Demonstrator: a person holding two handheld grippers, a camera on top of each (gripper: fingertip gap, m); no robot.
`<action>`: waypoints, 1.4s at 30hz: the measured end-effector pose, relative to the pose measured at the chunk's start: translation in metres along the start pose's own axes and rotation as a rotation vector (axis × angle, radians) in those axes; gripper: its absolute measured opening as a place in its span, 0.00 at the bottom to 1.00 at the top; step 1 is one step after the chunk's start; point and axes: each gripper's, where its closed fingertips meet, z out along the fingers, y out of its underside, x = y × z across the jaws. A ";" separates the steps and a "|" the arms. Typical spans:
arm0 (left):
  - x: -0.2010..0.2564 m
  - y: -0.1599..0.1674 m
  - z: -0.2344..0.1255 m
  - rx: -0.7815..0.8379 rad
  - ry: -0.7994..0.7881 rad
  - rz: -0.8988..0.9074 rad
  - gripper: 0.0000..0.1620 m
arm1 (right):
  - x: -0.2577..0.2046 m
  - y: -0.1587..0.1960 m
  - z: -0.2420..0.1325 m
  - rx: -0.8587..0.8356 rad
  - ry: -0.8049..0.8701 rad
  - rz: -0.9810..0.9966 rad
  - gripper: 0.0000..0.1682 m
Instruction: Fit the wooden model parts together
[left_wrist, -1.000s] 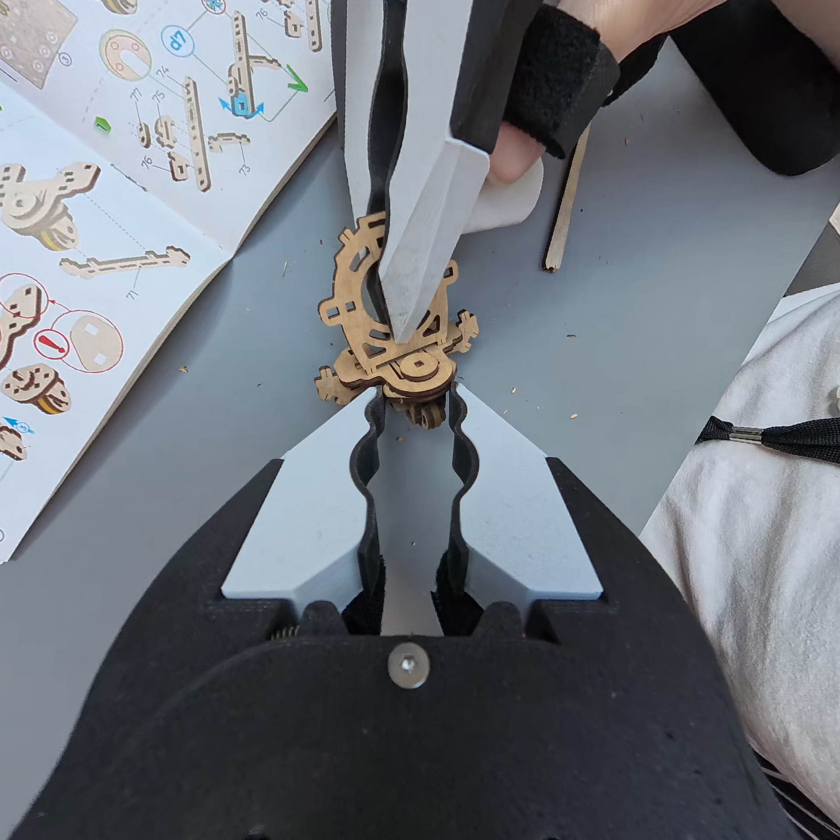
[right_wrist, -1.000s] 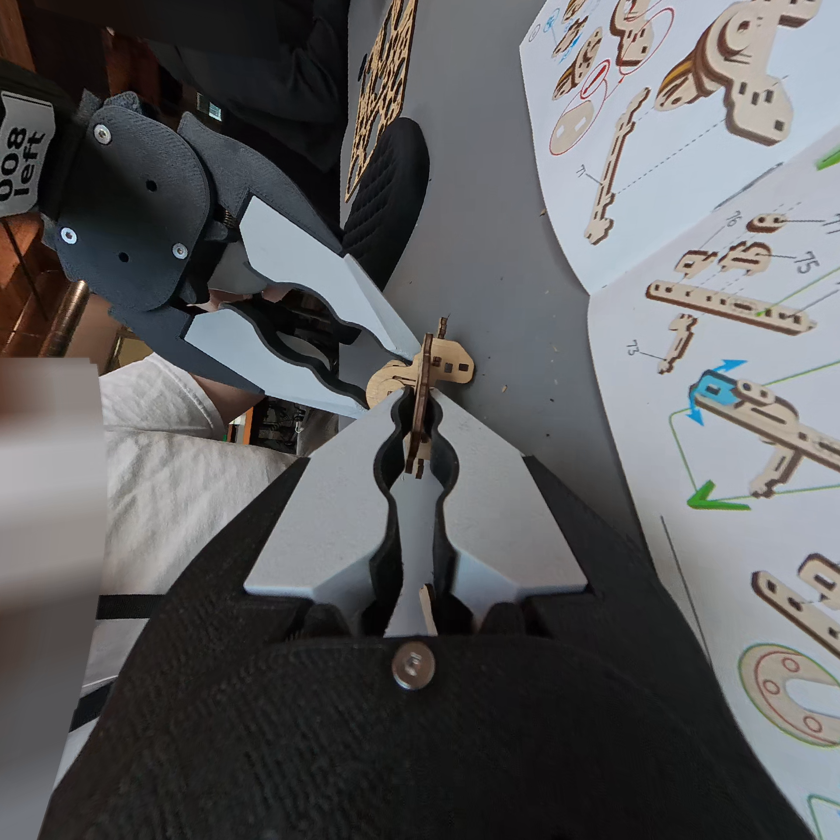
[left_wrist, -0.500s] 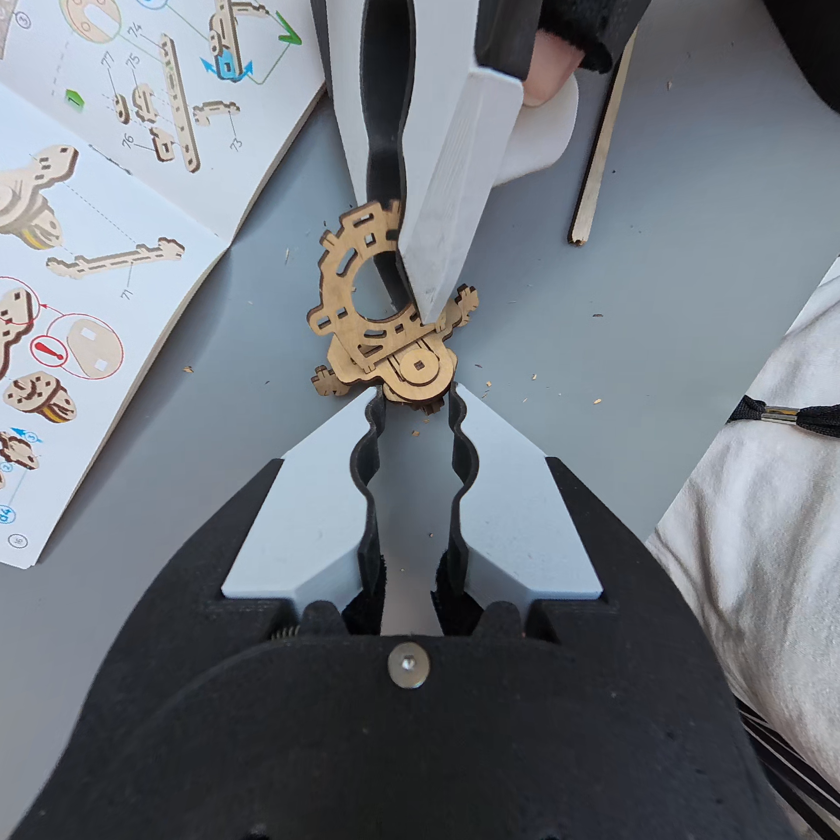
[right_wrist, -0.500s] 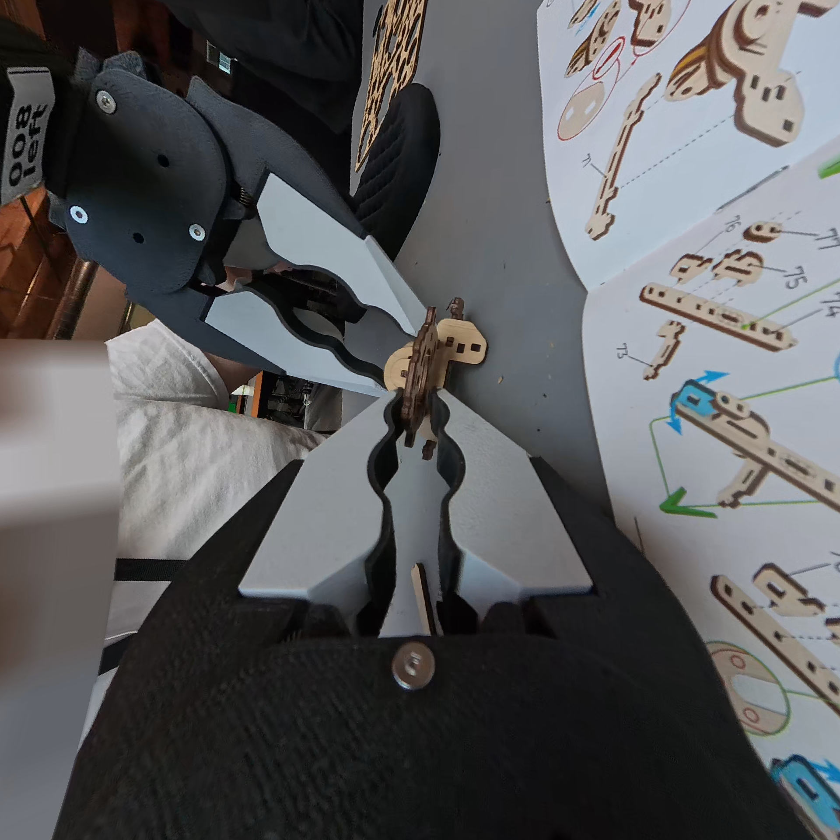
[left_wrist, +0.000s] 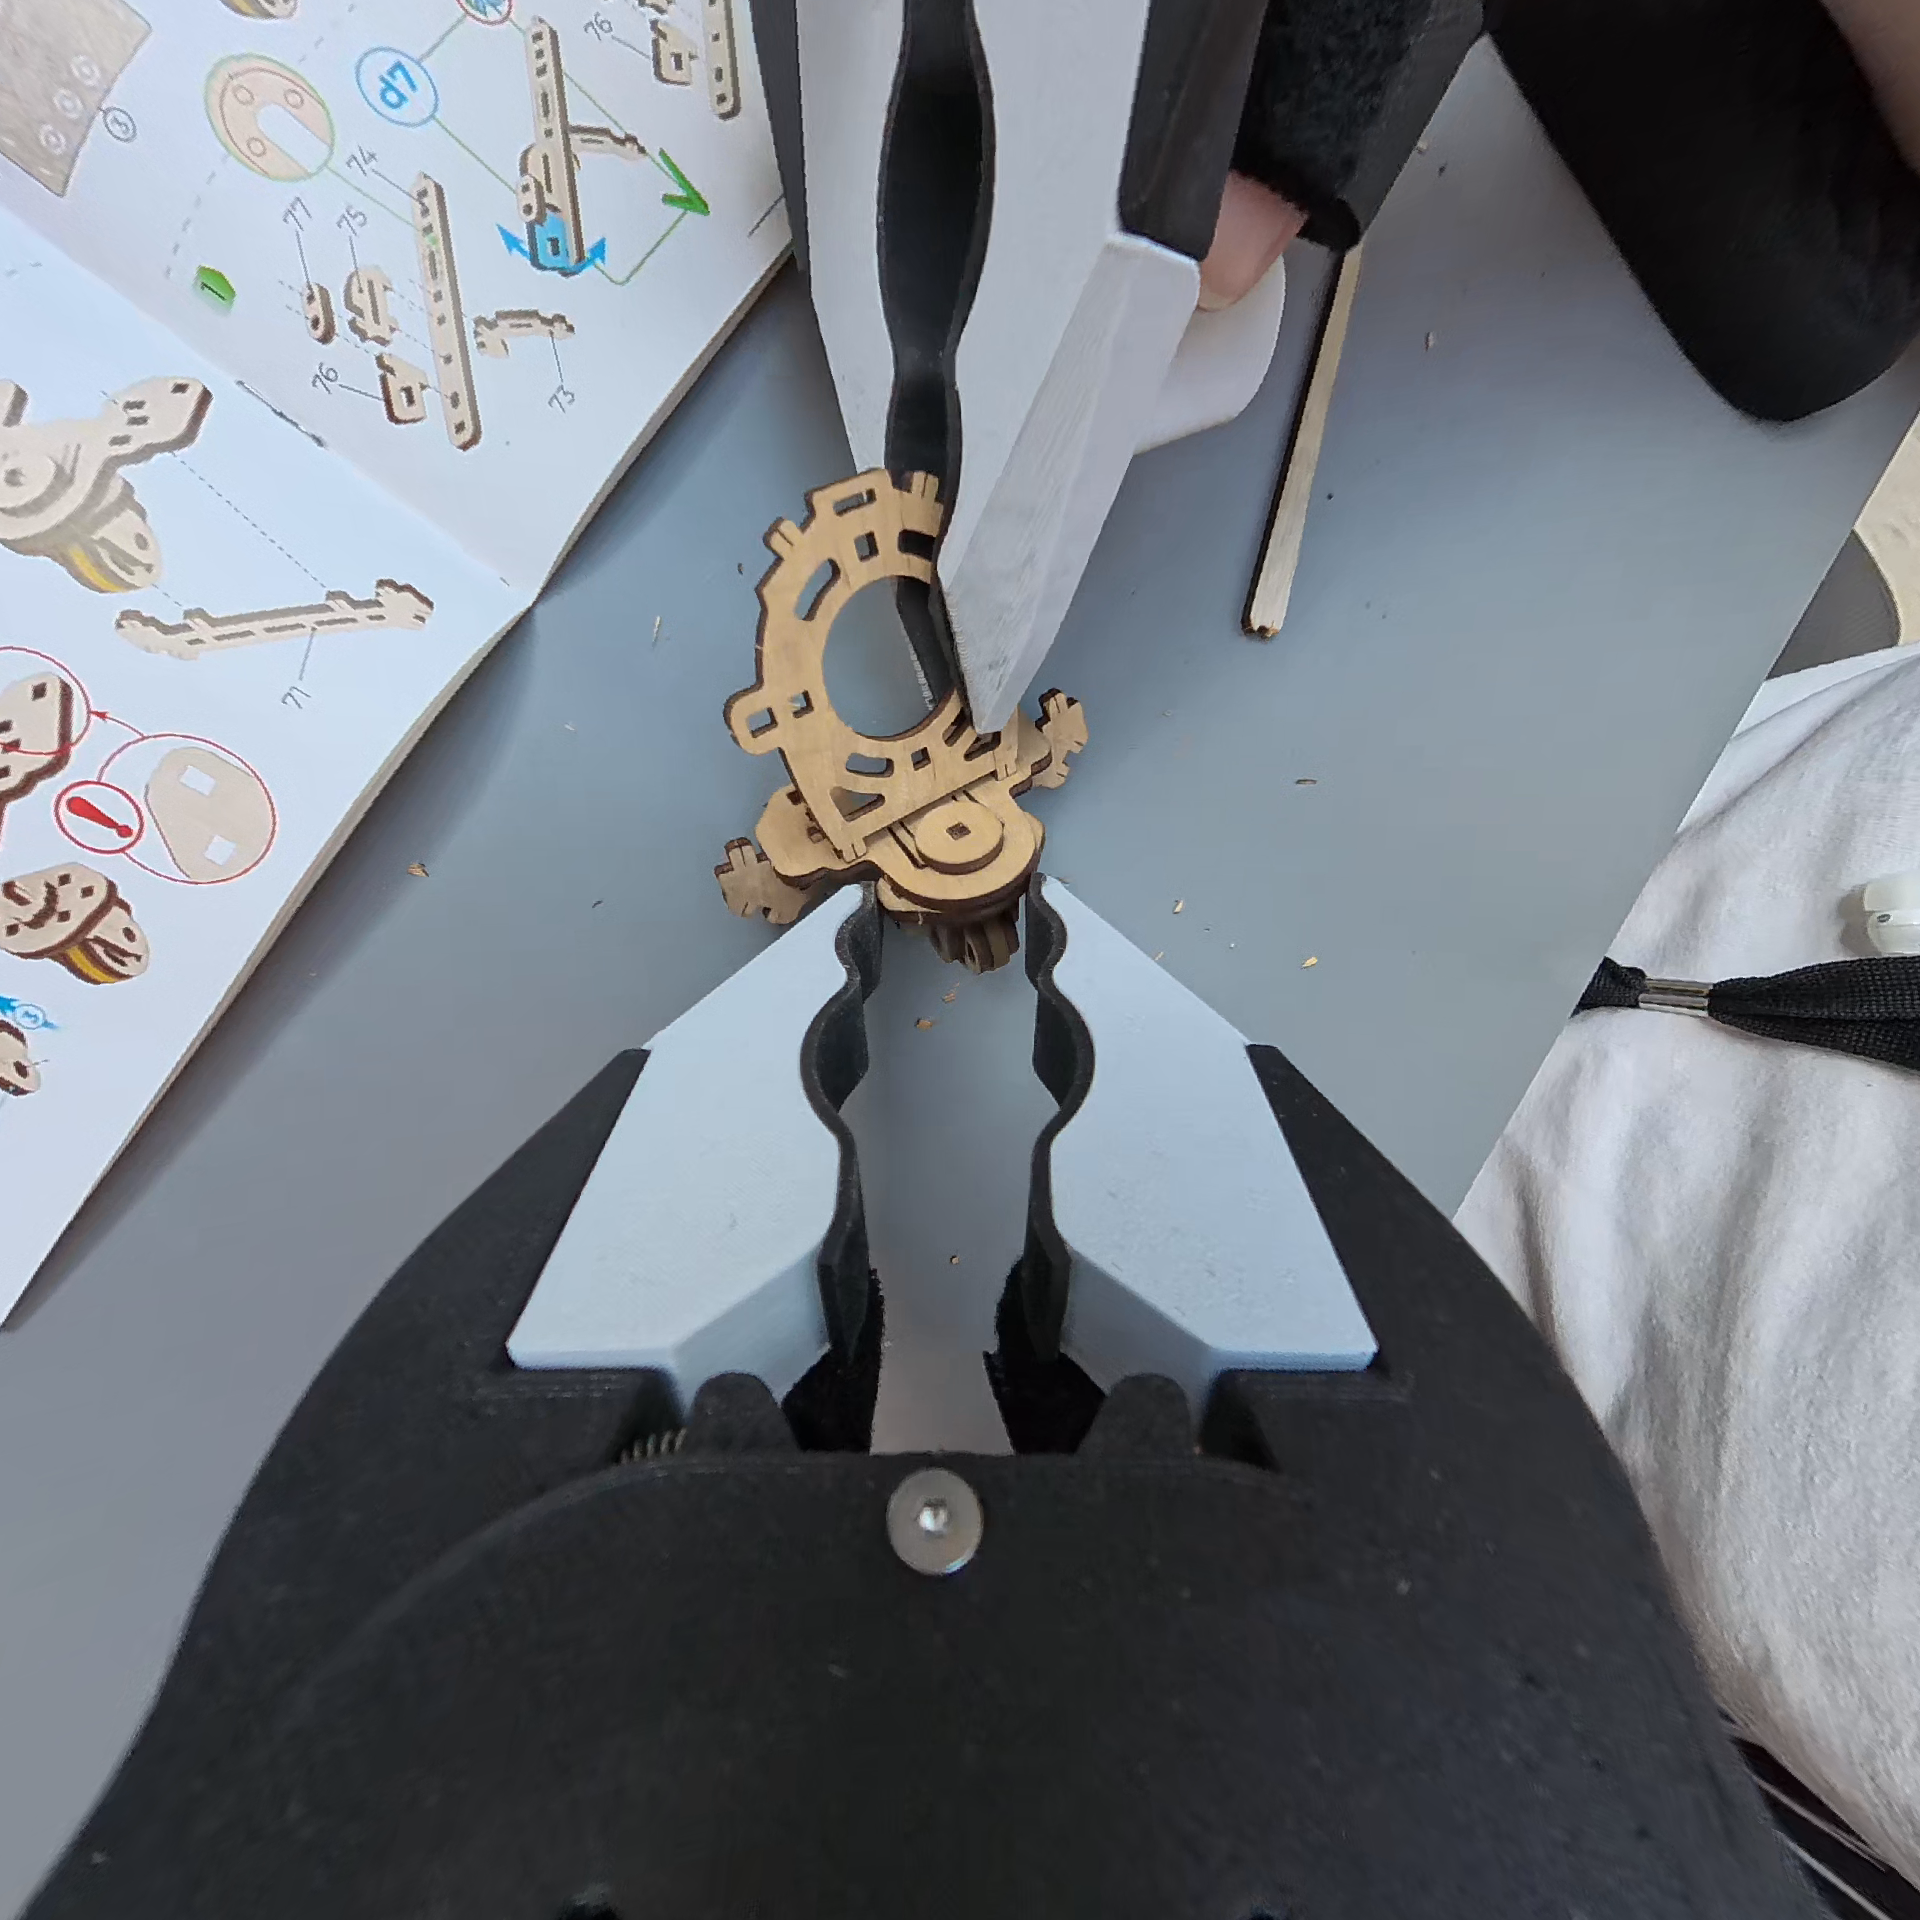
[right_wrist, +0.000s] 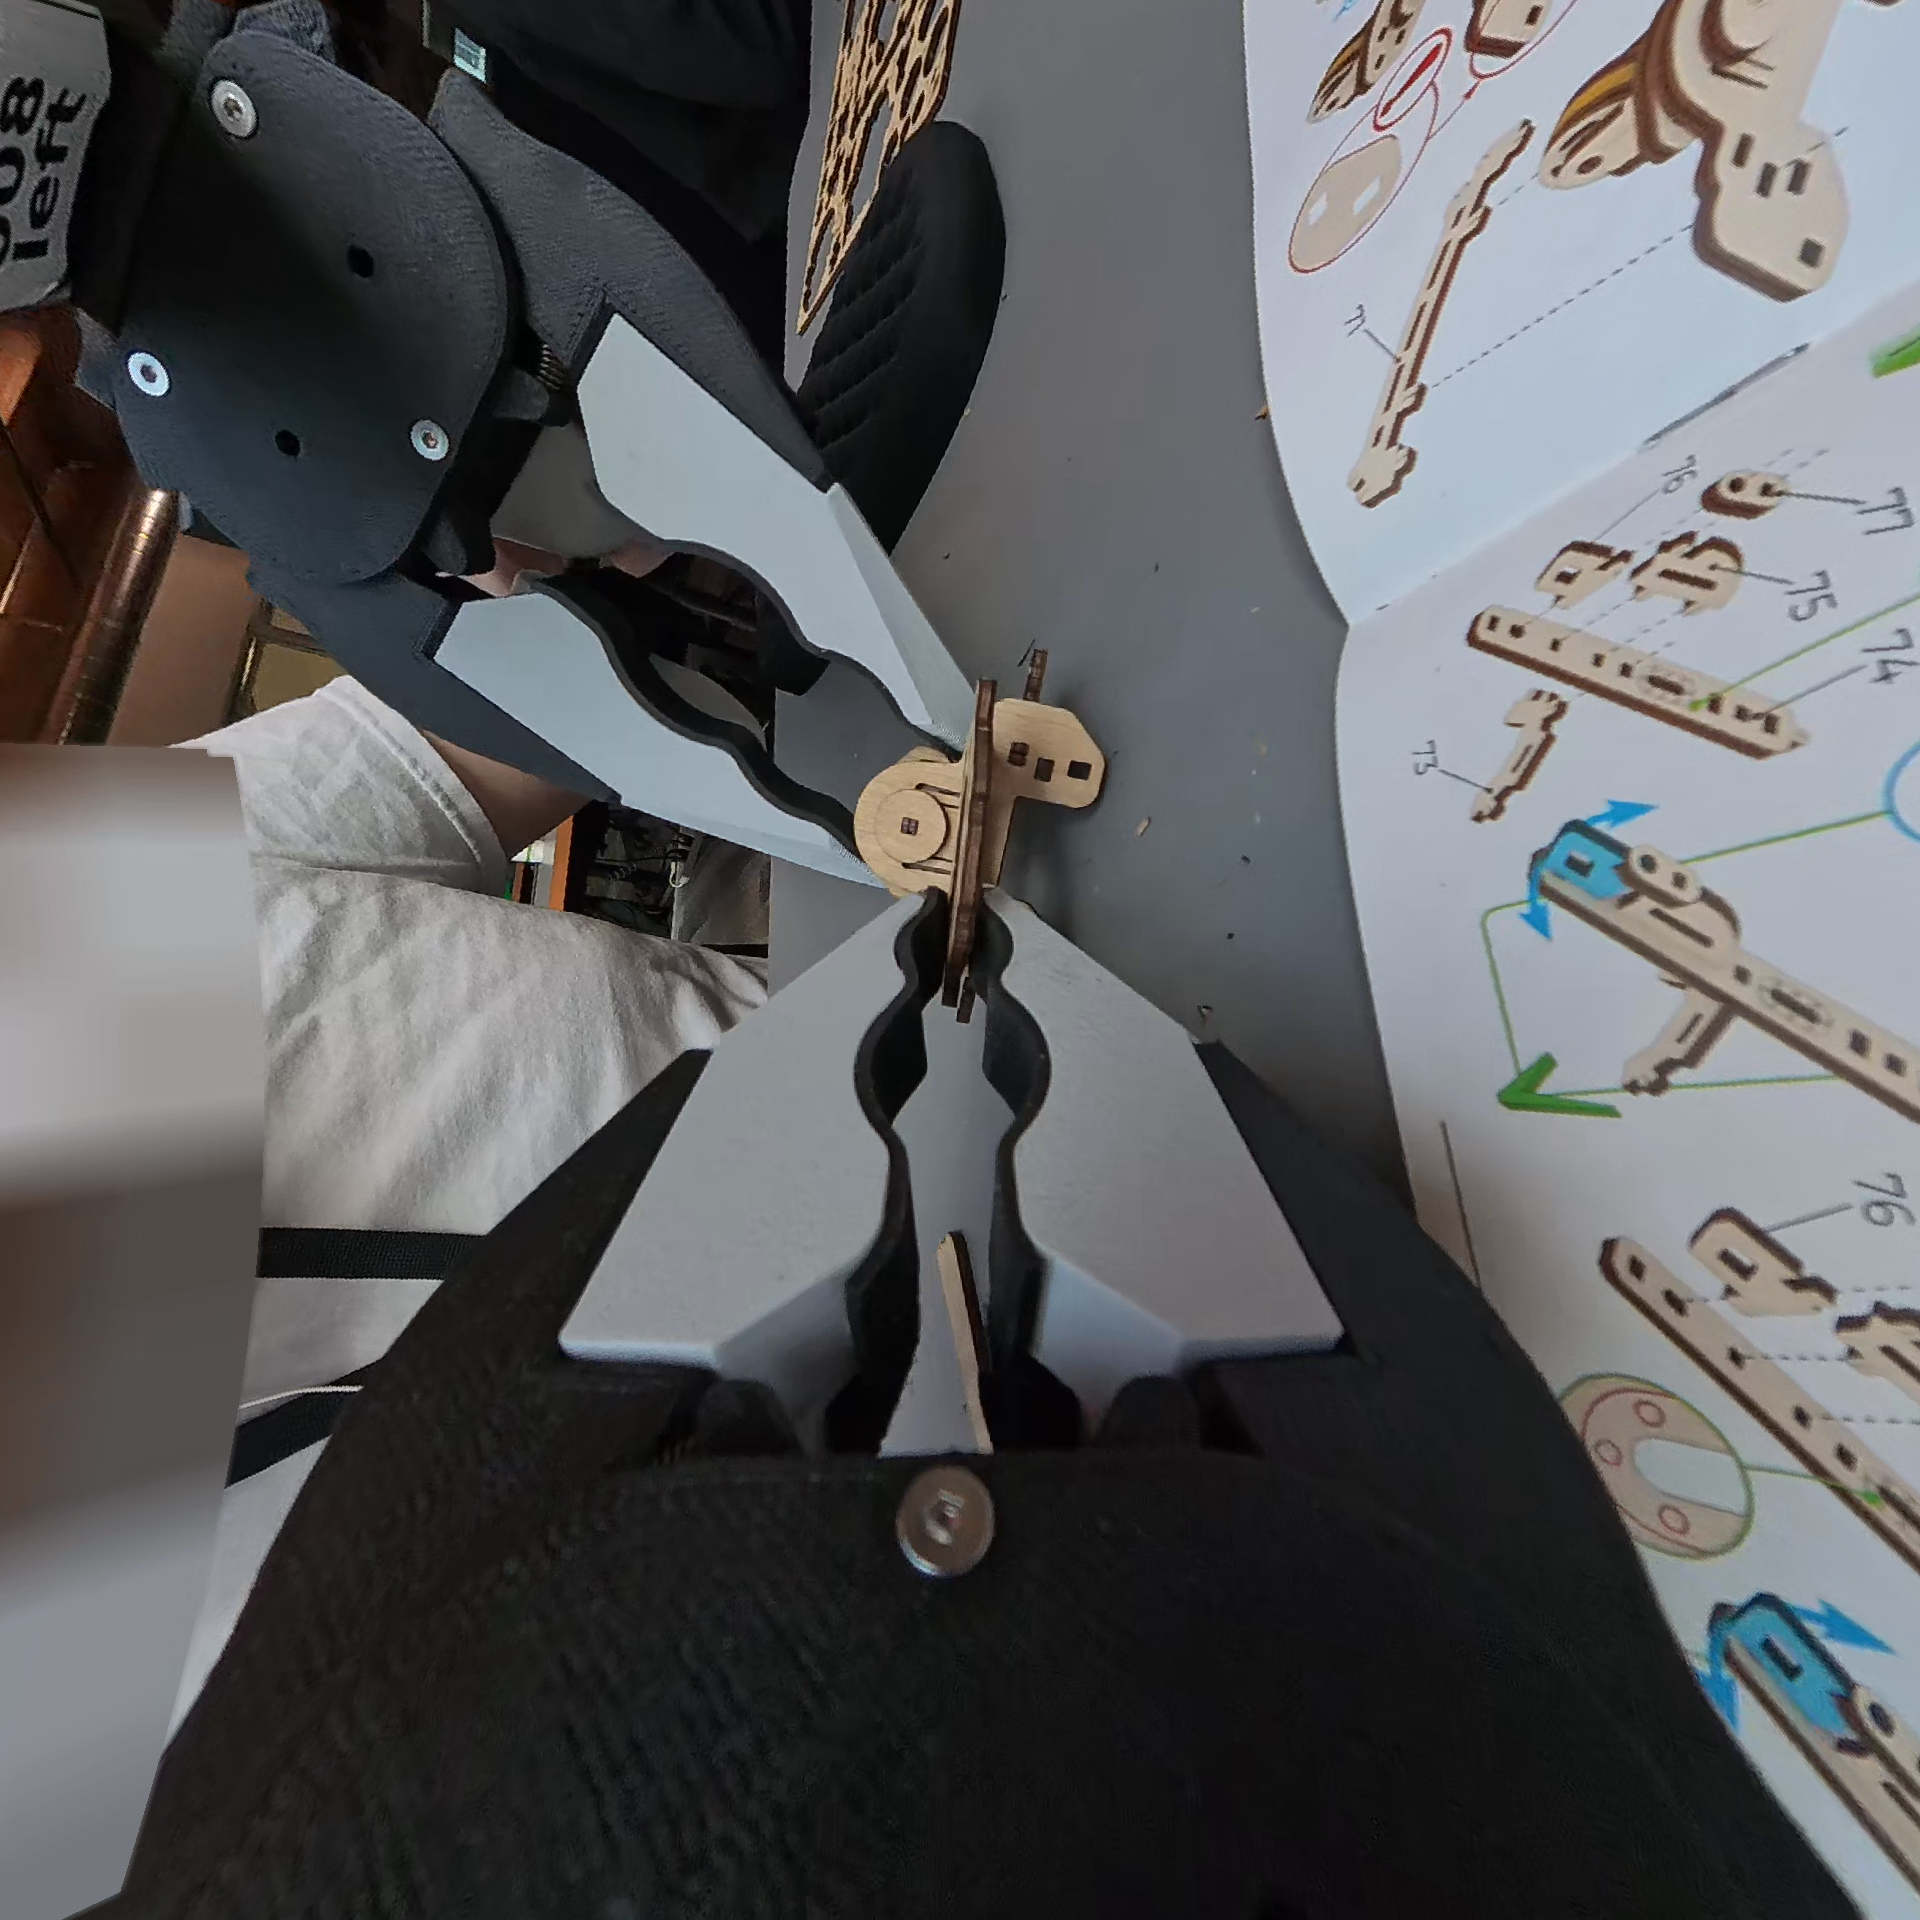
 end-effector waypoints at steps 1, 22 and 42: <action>0.000 -0.002 0.000 0.016 0.004 -0.008 0.16 | 0.000 0.000 -0.001 0.003 0.007 -0.006 0.01; 0.003 -0.008 0.003 0.225 0.020 -0.126 0.16 | 0.001 0.002 -0.004 0.049 0.056 0.059 0.01; -0.001 -0.012 0.001 0.111 -0.061 -0.006 0.15 | 0.001 0.008 -0.004 -0.057 0.016 0.060 0.01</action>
